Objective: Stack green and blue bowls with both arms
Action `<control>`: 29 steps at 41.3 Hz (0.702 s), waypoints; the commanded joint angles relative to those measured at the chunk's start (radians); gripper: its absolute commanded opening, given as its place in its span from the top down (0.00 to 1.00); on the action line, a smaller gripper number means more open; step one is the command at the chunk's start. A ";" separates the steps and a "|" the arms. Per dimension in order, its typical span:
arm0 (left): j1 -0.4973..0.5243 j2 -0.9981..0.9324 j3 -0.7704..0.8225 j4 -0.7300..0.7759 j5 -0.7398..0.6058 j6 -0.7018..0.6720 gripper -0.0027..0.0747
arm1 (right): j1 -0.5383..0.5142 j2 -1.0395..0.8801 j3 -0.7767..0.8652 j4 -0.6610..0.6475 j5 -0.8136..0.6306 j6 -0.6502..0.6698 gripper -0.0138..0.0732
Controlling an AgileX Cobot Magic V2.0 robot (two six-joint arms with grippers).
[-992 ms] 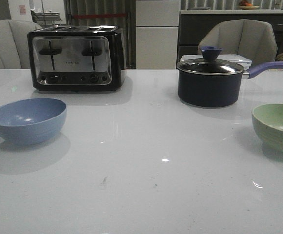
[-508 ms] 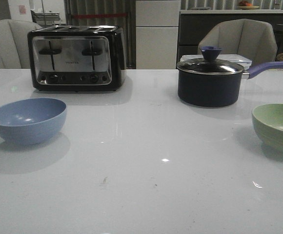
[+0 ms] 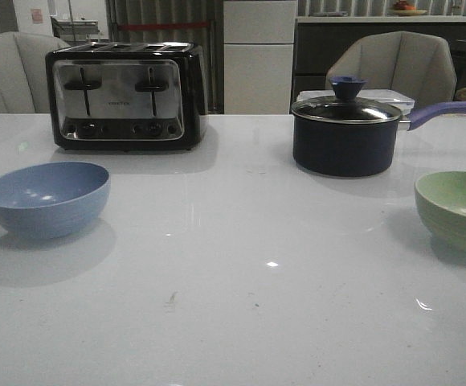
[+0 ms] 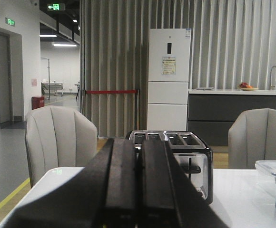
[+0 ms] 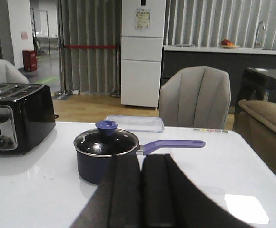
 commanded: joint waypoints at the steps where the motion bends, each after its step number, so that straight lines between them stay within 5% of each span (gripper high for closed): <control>1: -0.007 0.109 -0.143 0.006 0.050 -0.002 0.85 | -0.004 0.118 -0.139 -0.014 0.028 0.000 0.78; 10: -0.007 0.340 -0.327 0.006 0.308 -0.002 0.85 | -0.004 0.354 -0.300 -0.014 0.254 0.000 0.78; 29: -0.007 0.683 -0.318 0.004 0.428 -0.002 0.85 | -0.004 0.714 -0.293 -0.014 0.382 0.000 0.78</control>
